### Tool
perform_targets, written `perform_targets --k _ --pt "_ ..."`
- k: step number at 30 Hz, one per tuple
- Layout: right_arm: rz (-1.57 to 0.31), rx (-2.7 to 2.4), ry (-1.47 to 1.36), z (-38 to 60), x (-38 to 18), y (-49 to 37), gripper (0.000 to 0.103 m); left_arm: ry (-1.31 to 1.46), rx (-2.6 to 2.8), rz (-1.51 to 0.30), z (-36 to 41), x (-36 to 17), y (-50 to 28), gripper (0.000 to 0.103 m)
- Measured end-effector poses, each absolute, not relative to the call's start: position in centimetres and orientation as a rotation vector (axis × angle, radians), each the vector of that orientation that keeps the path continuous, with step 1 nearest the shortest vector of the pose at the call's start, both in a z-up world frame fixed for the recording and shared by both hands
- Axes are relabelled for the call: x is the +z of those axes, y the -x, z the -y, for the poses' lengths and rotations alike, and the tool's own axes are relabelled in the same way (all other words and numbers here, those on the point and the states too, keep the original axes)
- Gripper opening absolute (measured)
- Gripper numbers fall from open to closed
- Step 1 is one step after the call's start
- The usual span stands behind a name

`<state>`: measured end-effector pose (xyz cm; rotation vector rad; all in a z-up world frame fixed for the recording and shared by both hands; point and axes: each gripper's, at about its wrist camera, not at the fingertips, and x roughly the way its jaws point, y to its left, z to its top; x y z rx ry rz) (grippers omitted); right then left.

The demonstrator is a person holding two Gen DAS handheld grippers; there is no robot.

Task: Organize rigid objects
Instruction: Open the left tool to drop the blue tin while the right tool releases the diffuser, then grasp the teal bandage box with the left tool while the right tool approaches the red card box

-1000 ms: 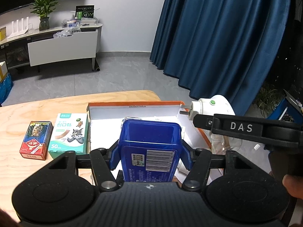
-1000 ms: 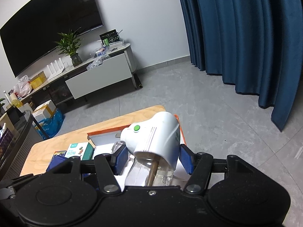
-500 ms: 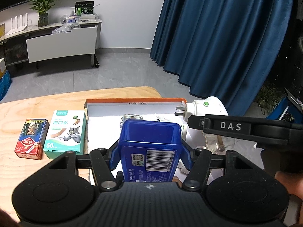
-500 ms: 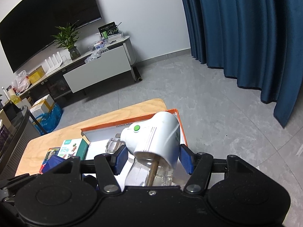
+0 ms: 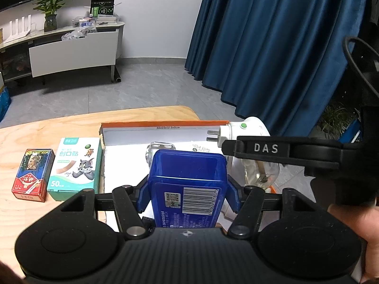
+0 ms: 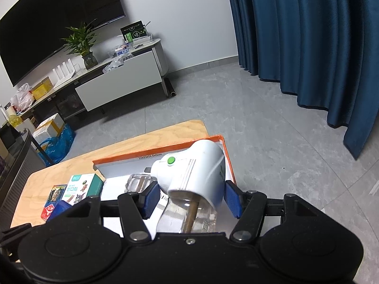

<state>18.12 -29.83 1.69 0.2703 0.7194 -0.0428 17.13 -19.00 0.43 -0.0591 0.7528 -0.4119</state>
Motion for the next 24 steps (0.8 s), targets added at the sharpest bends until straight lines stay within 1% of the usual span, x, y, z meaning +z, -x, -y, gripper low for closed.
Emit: perform_targets --k 1,5,6,7,9,17,24 --pt "-0.717 -0.047 -0.268 29.8 1.7 -18.3 0.074 0.06 -0.413 -0.751 19.1 0.4 -17.2 0.063" --pt "-0.676 -0.05 -0.252 29.7 2.6 -18.4 0.078 0.068 -0.45 -0.754 19.4 0.3 -17.3 0.063" --pt "-0.665 -0.053 -0.243 29.7 2.9 -18.2 0.079 0.076 -0.463 -0.756 19.4 0.3 -17.3 0.066" --pt "-0.655 -0.06 -0.233 29.7 3.3 -18.1 0.079 0.083 -0.473 -0.754 19.4 0.3 -17.2 0.077" --pt "-0.629 -0.073 -0.214 29.5 3.9 -17.6 0.08 0.079 -0.477 -0.735 19.4 0.5 -16.8 0.085" --pt "-0.593 -0.065 -0.205 28.4 5.7 -16.0 0.085 0.097 -0.449 -0.709 17.0 1.4 -15.8 0.089" --pt "-0.62 0.016 -0.194 25.1 5.5 -15.1 0.087 0.113 -0.286 -0.695 10.8 0.9 -15.1 0.092"
